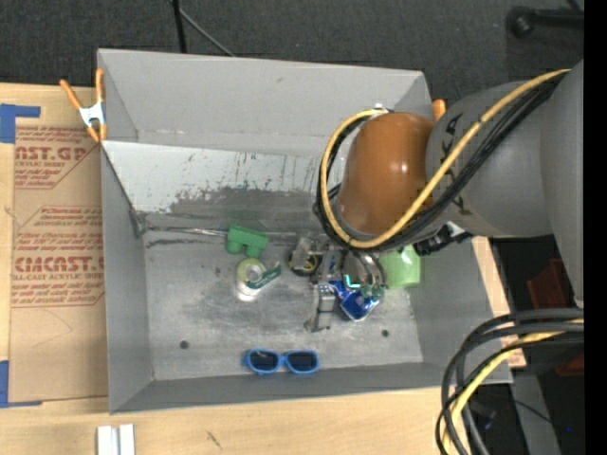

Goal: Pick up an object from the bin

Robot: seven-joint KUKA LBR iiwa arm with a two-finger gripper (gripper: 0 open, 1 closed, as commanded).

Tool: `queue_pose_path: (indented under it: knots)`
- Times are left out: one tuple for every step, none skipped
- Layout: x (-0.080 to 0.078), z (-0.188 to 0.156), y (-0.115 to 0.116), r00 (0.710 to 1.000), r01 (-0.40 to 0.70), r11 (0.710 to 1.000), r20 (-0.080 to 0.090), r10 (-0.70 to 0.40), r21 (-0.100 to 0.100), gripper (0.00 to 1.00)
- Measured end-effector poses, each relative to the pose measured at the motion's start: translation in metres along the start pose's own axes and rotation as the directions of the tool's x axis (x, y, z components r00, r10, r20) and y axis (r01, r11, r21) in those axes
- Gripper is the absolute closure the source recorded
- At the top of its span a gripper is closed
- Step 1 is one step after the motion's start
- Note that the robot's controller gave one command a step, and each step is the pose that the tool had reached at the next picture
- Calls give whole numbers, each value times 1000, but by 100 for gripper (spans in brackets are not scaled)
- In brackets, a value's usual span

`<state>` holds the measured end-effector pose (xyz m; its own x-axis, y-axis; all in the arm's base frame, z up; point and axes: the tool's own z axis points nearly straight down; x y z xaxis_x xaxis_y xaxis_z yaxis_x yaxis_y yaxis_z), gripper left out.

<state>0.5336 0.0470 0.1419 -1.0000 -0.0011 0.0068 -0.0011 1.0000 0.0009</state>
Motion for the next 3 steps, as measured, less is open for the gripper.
queue_pose_path:
  knots:
    - [-50, 73, 84, 974, 228, 974, 6, -228, -1, 0]
    - [-47, 41, 46, 993, 117, 993, 10, -117, 1, 0]
    - [-55, 42, 50, 977, 213, 977, 10, -213, 2, 0]
